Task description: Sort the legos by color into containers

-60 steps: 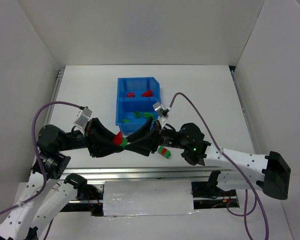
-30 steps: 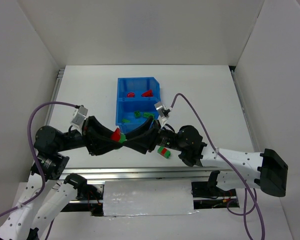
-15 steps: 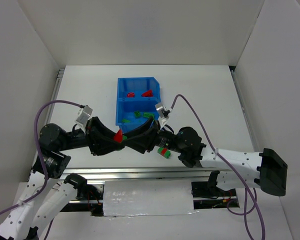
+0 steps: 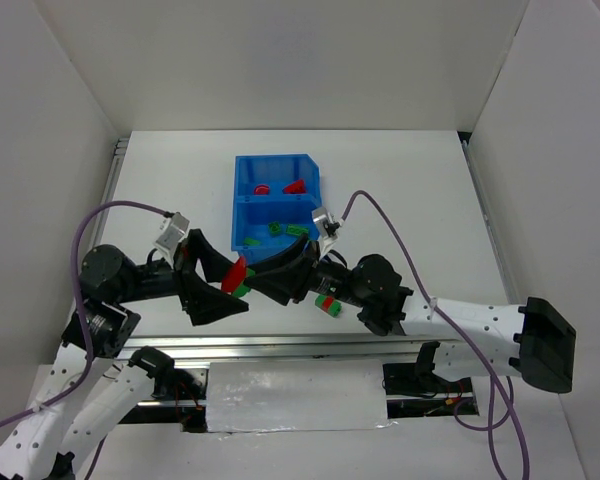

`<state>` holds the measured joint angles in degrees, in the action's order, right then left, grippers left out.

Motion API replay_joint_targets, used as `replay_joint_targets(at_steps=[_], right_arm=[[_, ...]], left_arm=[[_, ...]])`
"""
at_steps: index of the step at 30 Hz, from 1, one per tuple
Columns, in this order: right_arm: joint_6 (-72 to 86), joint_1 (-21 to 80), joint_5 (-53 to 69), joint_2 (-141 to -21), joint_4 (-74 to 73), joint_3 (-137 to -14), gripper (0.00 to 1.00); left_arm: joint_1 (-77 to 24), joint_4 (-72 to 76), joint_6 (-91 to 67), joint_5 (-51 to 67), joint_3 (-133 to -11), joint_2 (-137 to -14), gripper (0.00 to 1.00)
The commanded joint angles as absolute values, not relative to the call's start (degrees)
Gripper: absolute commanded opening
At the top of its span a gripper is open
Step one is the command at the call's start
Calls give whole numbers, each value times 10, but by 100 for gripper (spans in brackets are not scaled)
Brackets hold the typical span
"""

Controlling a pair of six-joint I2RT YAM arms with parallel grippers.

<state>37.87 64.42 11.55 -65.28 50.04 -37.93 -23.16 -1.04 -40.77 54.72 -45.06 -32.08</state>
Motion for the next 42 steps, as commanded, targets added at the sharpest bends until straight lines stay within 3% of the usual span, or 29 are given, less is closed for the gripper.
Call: replay_joint_targets(at_steps=[1,5,10,15,37,42], right_arm=[[345,651,116,-628,441,-387,0],[349,638,125,-611,432,-374,0],[342,636,181,-609,431,-380,0],[351,635,189,-610,444,-381,0],[336,635,170,-577,409,-381,0],[337,635,171,-569,405,-384,0]], left_arm=[[-225,-20,-378,493,-493,-325,99],[-225,-32,-366,485,-503,-320,98],[-225,-11,-374,492,-493,-317,82],[-225,-6,-379,504,-486,-316,75],[-225,35,-410,556,-462,-326,75],[-225,53,-425,553,-447,-324,71]])
